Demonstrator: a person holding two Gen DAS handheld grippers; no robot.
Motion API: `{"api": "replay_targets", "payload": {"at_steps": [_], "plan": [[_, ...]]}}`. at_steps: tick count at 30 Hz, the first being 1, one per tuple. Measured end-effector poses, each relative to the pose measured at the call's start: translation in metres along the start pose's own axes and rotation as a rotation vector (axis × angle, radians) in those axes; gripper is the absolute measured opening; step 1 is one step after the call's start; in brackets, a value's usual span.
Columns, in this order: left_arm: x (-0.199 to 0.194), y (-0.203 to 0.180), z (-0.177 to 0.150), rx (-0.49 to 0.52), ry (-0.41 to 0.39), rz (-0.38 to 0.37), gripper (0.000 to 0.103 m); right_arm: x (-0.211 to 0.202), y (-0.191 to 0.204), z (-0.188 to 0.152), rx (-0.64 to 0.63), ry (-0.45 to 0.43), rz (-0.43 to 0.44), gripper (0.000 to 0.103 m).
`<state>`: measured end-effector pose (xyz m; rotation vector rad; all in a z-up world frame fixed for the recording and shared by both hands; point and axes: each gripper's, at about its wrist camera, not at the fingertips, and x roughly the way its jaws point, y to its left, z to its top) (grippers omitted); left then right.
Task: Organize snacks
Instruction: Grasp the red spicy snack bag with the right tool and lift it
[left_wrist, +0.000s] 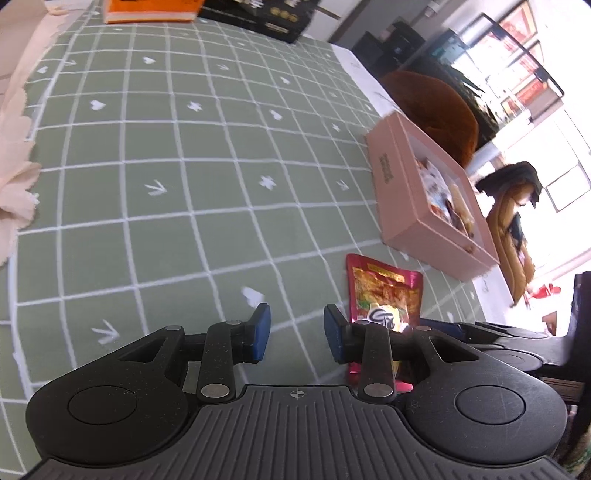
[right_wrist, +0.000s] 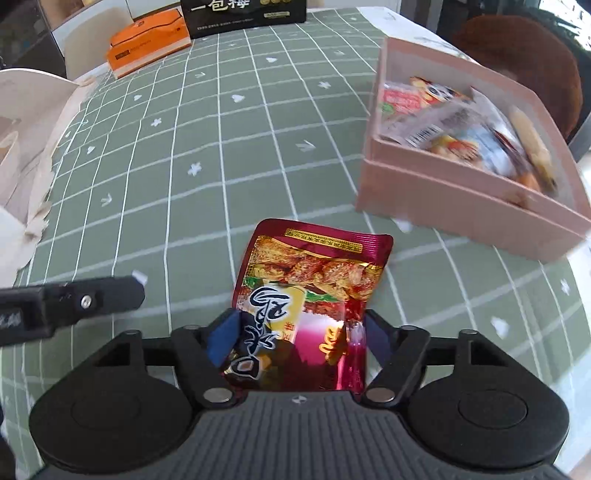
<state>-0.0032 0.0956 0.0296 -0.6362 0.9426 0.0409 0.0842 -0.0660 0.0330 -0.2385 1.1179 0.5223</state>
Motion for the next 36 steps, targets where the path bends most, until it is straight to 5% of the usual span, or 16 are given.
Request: {"api": "replay_targets", "payload": {"at_steps": [5,11,20,28,31,33,36], "plan": [[0.007,-0.026,-0.011,0.068,0.048,-0.049,0.036,-0.032,-0.029,-0.019,0.047,-0.009,0.029,0.046],[0.029,-0.059,-0.029,0.154,0.132,-0.107,0.036,-0.049,-0.054,-0.047,0.068,-0.019,-0.031,0.044],[0.029,-0.065,-0.035,0.136,0.111,-0.074,0.036,-0.027,-0.071,-0.056,0.164,0.019,0.027,0.084],[0.026,-0.049,-0.032,0.072,0.093,-0.027,0.035,-0.011,-0.048,-0.045,0.081,-0.031,-0.085,0.092],[0.025,-0.049,-0.030,0.070,0.089,-0.028,0.035,-0.014,-0.051,-0.047,0.066,-0.027,-0.075,0.088],[0.025,-0.051,-0.029,0.075,0.092,-0.030,0.035,-0.025,-0.051,-0.050,0.043,-0.045,-0.062,0.065],[0.028,-0.056,-0.028,0.086,0.094,-0.047,0.035,-0.039,-0.051,-0.056,0.020,-0.049,-0.079,0.051]]}}
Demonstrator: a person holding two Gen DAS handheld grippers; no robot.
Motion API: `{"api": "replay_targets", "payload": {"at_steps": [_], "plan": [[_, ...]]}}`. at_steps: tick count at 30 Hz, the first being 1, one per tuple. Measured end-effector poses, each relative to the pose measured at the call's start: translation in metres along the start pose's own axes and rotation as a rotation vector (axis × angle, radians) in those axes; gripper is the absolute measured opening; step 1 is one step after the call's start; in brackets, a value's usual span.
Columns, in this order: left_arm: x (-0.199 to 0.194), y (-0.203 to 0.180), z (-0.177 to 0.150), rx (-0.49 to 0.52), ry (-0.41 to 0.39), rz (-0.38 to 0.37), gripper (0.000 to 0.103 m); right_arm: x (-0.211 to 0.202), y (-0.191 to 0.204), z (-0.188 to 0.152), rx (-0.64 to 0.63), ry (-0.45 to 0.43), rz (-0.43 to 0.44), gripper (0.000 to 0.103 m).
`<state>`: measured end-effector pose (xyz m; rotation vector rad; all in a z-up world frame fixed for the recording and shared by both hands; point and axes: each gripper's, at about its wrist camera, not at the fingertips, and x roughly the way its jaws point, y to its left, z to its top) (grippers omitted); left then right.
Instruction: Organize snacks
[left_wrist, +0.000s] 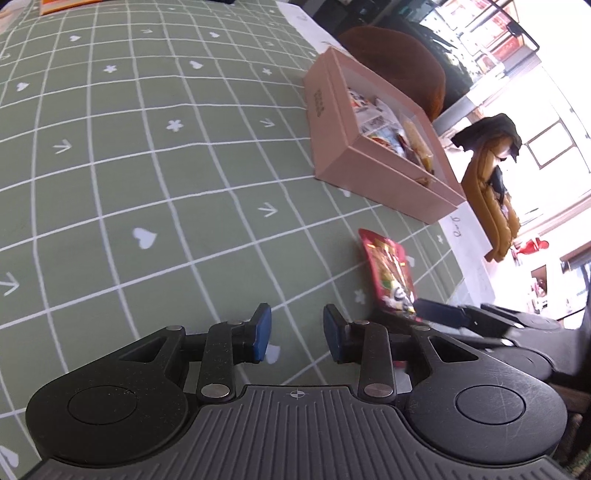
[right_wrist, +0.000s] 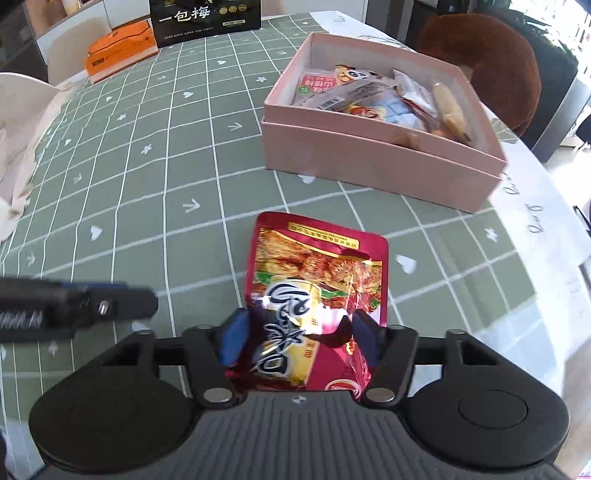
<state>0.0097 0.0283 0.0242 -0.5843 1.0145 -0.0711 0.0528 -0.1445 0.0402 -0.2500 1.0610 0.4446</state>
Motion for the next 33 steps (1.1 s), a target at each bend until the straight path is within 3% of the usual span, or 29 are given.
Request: {"api": "replay_targets", "payload": {"at_steps": [6,13,16,18,20,21,26,31,33], "plan": [[0.008,-0.017,0.007,0.021,-0.004,-0.047,0.035,-0.027,-0.020,-0.004,0.039,-0.001,0.003,0.039],[0.018,-0.027,0.010,0.034,0.005,-0.061,0.035,-0.025,-0.042,-0.007,0.079,-0.001,-0.013,0.040],[0.020,-0.028,0.010,0.036,0.011,-0.055,0.035,-0.019,-0.044,-0.010,0.057,-0.002,-0.017,0.048],[0.021,-0.031,0.010,0.046,0.017,-0.056,0.035,-0.011,-0.047,-0.013,0.069,-0.004,-0.036,0.064],[0.022,-0.034,0.010,0.057,0.025,-0.052,0.035,-0.002,-0.053,-0.014,0.105,0.007,-0.044,0.066],[0.023,-0.035,0.009,0.061,0.027,-0.050,0.035,0.003,-0.056,-0.015,0.121,0.019,-0.047,0.075],[0.026,-0.036,0.008,0.069,0.042,-0.041,0.035,0.012,-0.064,-0.011,0.157,0.006,-0.054,0.081],[0.027,-0.037,0.007,0.079,0.049,-0.043,0.035,0.021,-0.065,-0.007,0.096,-0.021,-0.091,0.093],[0.027,-0.038,0.007,0.085,0.051,-0.044,0.035,0.024,-0.074,-0.008,0.127,-0.023,-0.072,0.099]]}}
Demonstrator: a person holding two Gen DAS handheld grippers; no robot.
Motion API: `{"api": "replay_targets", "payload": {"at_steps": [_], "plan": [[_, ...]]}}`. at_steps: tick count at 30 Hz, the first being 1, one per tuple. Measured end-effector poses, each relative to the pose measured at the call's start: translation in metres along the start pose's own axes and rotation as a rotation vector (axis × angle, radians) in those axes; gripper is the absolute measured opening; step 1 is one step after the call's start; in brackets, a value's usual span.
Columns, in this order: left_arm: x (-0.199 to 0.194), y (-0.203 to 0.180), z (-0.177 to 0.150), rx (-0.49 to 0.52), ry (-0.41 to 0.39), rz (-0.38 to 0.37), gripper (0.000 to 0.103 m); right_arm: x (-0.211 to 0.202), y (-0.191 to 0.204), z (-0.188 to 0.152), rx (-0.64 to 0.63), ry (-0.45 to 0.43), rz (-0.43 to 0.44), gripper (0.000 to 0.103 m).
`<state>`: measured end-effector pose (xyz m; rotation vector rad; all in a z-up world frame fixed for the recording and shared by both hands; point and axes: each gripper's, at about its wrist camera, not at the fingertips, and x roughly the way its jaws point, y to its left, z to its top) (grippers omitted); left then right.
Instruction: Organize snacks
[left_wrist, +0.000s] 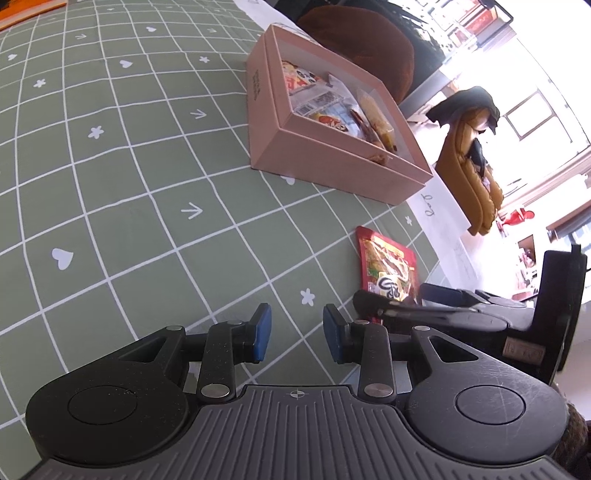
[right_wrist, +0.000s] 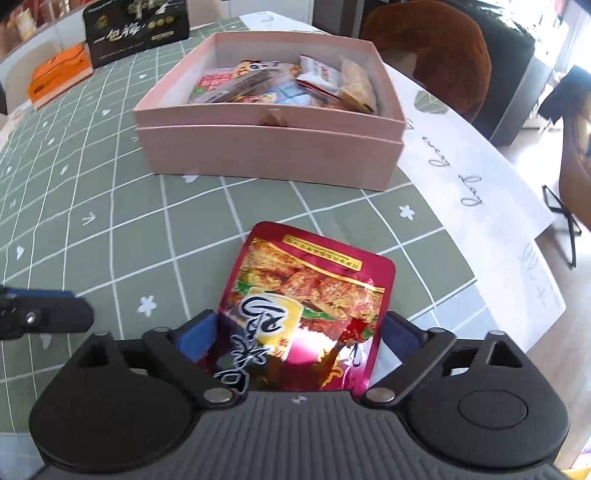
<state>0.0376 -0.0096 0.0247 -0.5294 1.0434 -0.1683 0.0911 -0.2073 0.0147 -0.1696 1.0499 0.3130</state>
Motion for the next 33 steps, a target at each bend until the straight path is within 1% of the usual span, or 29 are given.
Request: {"api": "replay_targets", "payload": {"at_steps": [1,2,3,5,7,8,9,10,12,13,14,17,20,22,23,26,28,29,30,31,33], "plan": [[0.000,-0.001,0.000,0.002,0.001,-0.001,0.035,0.002,-0.007,-0.001,0.040,0.006,0.021,0.102],[0.000,-0.001,0.000,0.003,0.002,-0.001,0.035,0.003,-0.012,-0.002,0.075,-0.002,0.014,0.102],[0.001,-0.001,0.000,0.006,0.002,-0.001,0.035,0.003,-0.014,-0.002,0.095,-0.004,-0.006,0.103],[0.001,-0.003,0.001,0.013,0.003,-0.004,0.035,0.003,-0.016,-0.003,0.123,-0.002,-0.018,0.103],[0.002,-0.004,0.002,0.021,0.007,-0.007,0.035,0.002,-0.015,-0.003,0.112,0.011,-0.025,0.098],[0.002,-0.005,0.002,0.024,0.009,-0.008,0.035,-0.001,-0.013,-0.002,0.102,0.015,-0.015,0.092],[0.002,-0.005,0.002,0.027,0.010,-0.009,0.035,-0.003,-0.012,-0.002,0.095,0.015,-0.012,0.083],[0.002,-0.005,0.002,0.028,0.011,-0.010,0.035,-0.007,-0.011,-0.001,0.084,0.012,-0.005,0.077],[0.003,-0.005,0.002,0.029,0.012,-0.008,0.035,-0.018,-0.008,0.000,0.068,-0.003,0.021,0.053],[0.003,-0.005,0.002,0.028,0.013,-0.006,0.035,-0.025,-0.006,0.001,0.060,-0.016,0.029,0.051],[0.004,-0.005,0.002,0.029,0.014,-0.005,0.035,-0.030,-0.004,0.002,0.055,-0.024,0.040,0.041],[0.005,-0.005,0.001,0.028,0.018,-0.004,0.035,-0.044,-0.002,0.006,0.045,-0.045,0.050,0.033],[0.005,-0.006,0.003,0.032,0.020,-0.010,0.035,-0.058,-0.004,0.011,0.046,-0.065,0.062,0.029],[0.005,-0.009,0.004,0.040,0.017,-0.024,0.035,-0.066,-0.009,0.015,0.059,-0.074,0.074,0.021],[0.005,-0.011,0.005,0.048,0.015,-0.033,0.035,-0.071,-0.012,0.017,0.065,-0.079,0.086,0.000],[0.009,-0.023,0.008,0.093,0.021,-0.072,0.035,-0.082,-0.024,0.019,0.092,-0.085,0.105,0.001],[0.015,-0.034,0.010,0.132,0.036,-0.103,0.035,-0.083,-0.037,0.018,0.130,-0.066,0.142,0.003],[0.019,-0.041,0.011,0.149,0.045,-0.116,0.035,-0.084,-0.046,0.015,0.167,-0.063,0.153,0.007],[0.024,-0.048,0.012,0.166,0.053,-0.130,0.035,-0.083,-0.054,0.012,0.196,-0.064,0.152,0.013],[0.030,-0.054,0.013,0.178,0.060,-0.143,0.035,-0.082,-0.060,0.009,0.213,-0.065,0.136,0.016],[0.045,-0.065,0.016,0.179,0.075,-0.169,0.036,-0.074,-0.068,0.001,0.220,-0.056,0.064,0.022]]}}
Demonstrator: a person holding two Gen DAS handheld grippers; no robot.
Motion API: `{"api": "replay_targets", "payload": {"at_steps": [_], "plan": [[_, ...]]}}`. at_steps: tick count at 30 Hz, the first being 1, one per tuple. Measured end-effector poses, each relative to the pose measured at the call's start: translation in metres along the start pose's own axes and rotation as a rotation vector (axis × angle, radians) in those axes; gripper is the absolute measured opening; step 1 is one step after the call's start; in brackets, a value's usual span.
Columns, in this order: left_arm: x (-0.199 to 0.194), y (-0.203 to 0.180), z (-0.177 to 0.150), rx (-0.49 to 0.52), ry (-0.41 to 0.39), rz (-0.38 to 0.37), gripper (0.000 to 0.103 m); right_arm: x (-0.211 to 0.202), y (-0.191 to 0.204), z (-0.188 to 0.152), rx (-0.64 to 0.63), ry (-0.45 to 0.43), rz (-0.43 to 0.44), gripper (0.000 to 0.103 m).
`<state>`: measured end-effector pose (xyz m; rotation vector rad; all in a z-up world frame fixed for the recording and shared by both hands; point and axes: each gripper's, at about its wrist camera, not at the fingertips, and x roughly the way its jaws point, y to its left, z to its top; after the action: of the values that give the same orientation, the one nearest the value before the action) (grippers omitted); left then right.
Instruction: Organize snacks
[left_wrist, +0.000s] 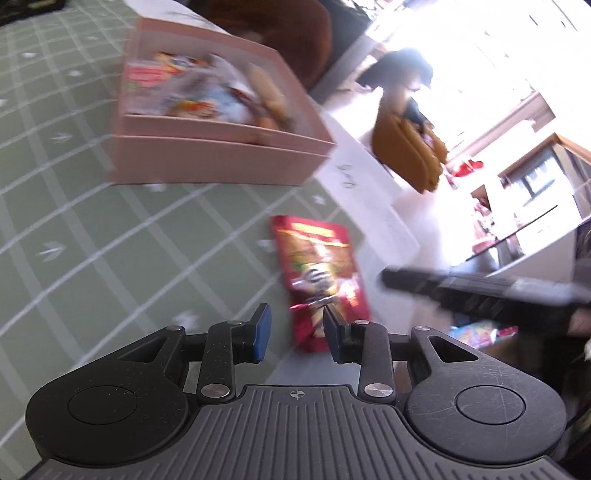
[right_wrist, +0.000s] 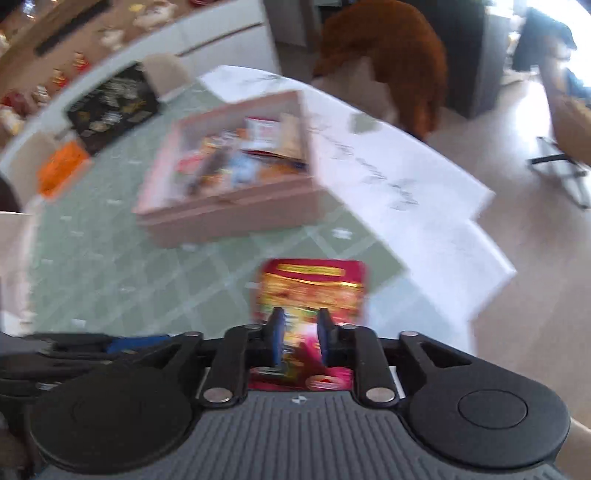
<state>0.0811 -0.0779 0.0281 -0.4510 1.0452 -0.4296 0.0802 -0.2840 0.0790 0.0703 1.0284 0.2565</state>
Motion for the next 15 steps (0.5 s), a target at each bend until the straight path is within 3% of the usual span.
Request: {"api": "replay_targets", "payload": {"at_steps": [3,8,11,15], "plan": [[0.026,-0.003,0.010,-0.034,0.022,0.001,0.036,0.019,-0.015,-0.009,0.024,0.048,-0.018,0.032],[0.056,-0.006,0.027,-0.052,0.048,0.028,0.036,0.041,-0.028,-0.025,0.072,0.113,0.075,0.052],[0.071,-0.011,0.037,-0.026,0.065,0.045,0.034,0.042,-0.020,-0.032,0.035,0.088,0.084,0.066],[0.082,-0.024,0.044,0.023,0.089,0.075,0.036,0.046,-0.009,-0.031,-0.021,0.078,0.037,0.073]]}}
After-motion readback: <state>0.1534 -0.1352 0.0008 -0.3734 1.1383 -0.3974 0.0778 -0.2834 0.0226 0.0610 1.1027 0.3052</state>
